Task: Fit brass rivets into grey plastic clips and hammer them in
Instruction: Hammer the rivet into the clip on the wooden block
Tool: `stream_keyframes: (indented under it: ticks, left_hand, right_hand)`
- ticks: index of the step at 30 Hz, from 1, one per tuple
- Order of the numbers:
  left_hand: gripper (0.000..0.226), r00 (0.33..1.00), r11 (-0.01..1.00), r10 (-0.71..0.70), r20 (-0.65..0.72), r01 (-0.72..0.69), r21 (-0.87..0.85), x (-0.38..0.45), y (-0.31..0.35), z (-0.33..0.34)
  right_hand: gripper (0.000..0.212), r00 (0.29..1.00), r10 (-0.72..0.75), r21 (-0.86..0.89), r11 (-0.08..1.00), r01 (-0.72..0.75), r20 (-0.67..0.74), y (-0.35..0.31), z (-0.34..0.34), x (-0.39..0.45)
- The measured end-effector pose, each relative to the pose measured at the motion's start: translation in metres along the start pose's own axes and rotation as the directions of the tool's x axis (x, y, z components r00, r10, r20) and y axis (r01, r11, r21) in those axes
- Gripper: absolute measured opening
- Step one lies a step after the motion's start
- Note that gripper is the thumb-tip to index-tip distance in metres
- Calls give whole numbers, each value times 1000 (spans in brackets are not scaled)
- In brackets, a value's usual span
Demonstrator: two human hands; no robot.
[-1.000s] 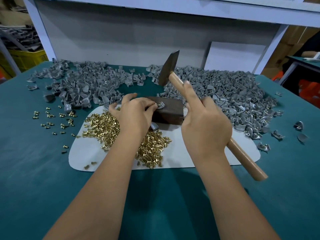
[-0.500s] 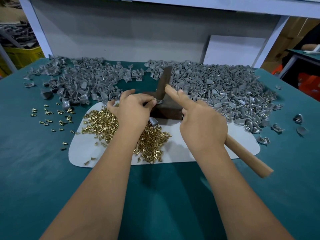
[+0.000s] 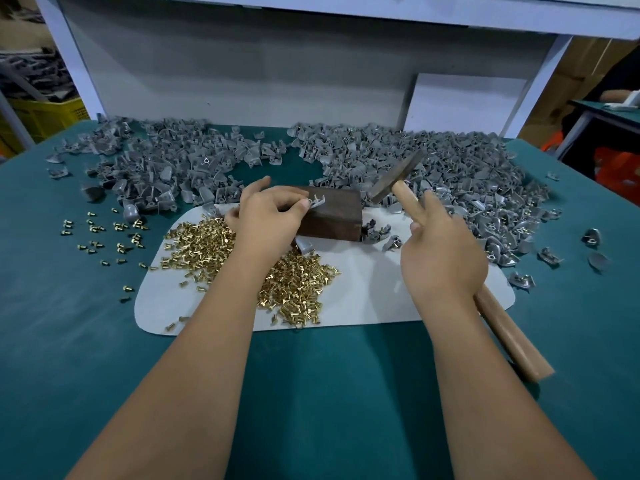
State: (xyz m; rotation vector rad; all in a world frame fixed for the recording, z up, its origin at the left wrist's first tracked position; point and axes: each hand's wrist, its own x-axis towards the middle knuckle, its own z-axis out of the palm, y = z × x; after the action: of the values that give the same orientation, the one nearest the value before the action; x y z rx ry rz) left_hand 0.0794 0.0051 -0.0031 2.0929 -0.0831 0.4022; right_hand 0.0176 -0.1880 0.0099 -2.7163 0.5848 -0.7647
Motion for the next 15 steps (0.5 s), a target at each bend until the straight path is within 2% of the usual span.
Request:
stream_keyframes:
  ticks: [5,8,13,15]
  left_hand:
    - [15,1000,1000,-8,23,8,1,-3,3,-2]
    - [22,999,999,14,42,-12,-50,-3,5,-4]
    - [28,998,997,39,44,-36,-68,-4,7,-5]
    - [28,998,996,46,48,-42,-77,-5,7,-6]
  right_hand:
    - [30,990,-3,-88,996,15,141,4,11,-1]
    - [24,990,-33,-106,993,48,140,2,13,-2]
    - [31,983,-51,-129,989,74,179,-1,11,-6]
    - [32,988,-50,-145,987,72,148,-2,12,-7]
